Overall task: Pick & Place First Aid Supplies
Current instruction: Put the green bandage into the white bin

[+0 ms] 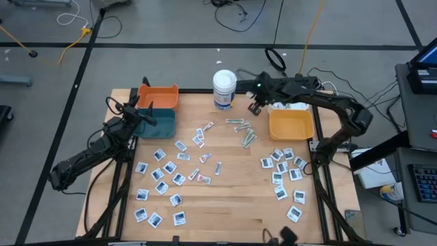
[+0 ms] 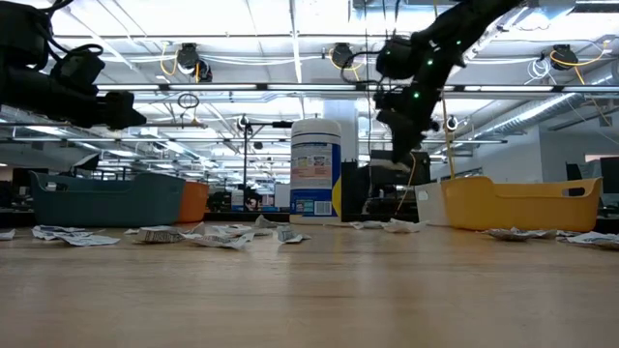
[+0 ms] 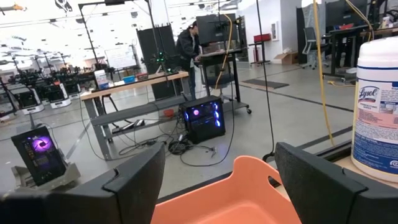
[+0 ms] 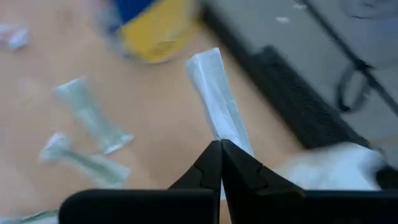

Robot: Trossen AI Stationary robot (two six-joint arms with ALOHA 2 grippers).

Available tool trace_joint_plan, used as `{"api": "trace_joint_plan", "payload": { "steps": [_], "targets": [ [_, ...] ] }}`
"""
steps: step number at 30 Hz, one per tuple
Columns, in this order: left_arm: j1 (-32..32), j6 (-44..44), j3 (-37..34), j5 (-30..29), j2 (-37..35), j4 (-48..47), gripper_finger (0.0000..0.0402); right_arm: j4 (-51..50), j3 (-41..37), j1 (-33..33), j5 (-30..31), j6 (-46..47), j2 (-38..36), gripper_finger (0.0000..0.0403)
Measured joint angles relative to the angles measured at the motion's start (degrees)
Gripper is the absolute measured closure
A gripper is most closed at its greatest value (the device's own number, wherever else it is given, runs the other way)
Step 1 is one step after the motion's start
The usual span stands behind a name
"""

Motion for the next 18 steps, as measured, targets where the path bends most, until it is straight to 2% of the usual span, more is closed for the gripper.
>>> {"api": "trace_joint_plan", "payload": {
  "steps": [9, 18],
  "targets": [
    [0.01, 0.0, 0.0, -0.01, -0.01, 0.01, 0.0094, -5.14, -4.67, -5.25, 12.83, 15.4, -7.79, 0.0403],
    [0.01, 0.0, -0.02, -0.01, -0.01, 0.0, 0.0094, -6.32, -11.42, -12.05, 14.39, 23.54, -13.27, 0.0403]
  ]
}}
